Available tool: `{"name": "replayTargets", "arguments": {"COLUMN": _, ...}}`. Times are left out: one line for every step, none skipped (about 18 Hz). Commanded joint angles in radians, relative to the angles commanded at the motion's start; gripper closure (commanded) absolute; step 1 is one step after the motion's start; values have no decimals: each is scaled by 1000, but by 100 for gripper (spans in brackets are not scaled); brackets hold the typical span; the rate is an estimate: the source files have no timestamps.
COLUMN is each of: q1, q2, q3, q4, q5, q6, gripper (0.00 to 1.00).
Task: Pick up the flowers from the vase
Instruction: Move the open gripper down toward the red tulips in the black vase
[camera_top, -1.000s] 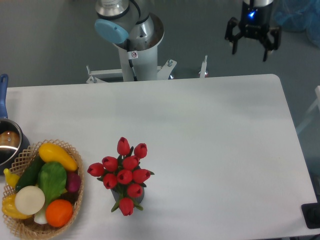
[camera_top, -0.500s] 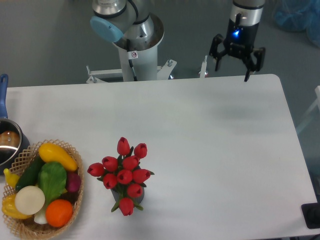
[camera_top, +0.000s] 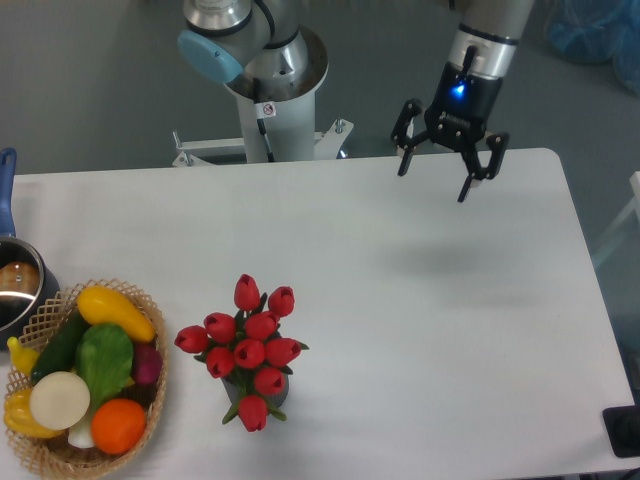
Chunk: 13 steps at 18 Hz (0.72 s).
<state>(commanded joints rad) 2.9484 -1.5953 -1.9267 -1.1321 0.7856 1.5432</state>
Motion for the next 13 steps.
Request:
{"name": "replayTargets", "arguments": {"q1": -9, "q2": -6, "q3": 2, "q4": 5, "q5": -18, "q6": -2, "gripper": 0}}
{"name": "replayTargets", "arguments": {"q1": -18, "q2": -18, "q3": 5, "q4": 9, "q5": -38, "q6": -2, "gripper": 0}}
{"name": "replayTargets", "arguments": {"q1": -28, "q2": -28, "q3": 5, "q4": 18, "q5": -57, "q6": -2, "gripper": 0}}
{"name": "replayTargets", "arguments": {"q1": -38, "q2": -41, "q3": 5, "q4": 32, "q5": -75, "q6": -2, "gripper": 0}}
{"name": "replayTargets", "arguments": {"q1": -51, "q2": -60, "q3": 9, "q4": 40, "q5": -92, "q6": -2, "gripper": 0}}
{"name": "replayTargets", "arguments": {"q1": -63, "q2": -78, "q3": 14, "q4": 41, "q5": -112, "q6": -2, "gripper": 0}}
{"name": "replayTargets", "arguments": {"q1": -74, "q2": -90, "q3": 18, "q4": 46, "q5": -129, "q6": -2, "gripper": 0}}
{"name": "replayTargets", "arguments": {"q1": -83, "q2": -104, "q3": 21, "q4": 54, "q5": -140, "q6": -2, "gripper": 0}}
{"name": "replayTargets", "arguments": {"q1": -95, "q2": -115, "q3": 26, "q4": 63, "q5": -152, "q6": -2, "gripper": 0}}
{"name": "replayTargets", "arguments": {"q1": -106, "q2": -121, "q3": 28, "q4": 70, "q5": -160, "q6": -2, "gripper": 0}}
{"name": "replayTargets", "arguments": {"q1": -115, "q2": -133, "q3": 35, "q4": 72, "q5": -163, "q6": -2, "gripper": 0}}
{"name": "replayTargets", "arguments": {"q1": -127, "q2": -143, "q3": 41, "q4": 72, "q5": -163, "q6": -2, "gripper": 0}}
{"name": "replayTargets", "arguments": {"q1": -138, "q2": -147, "q3": 47, "q4": 72, "q5": -163, "q6": -5, "gripper": 0}}
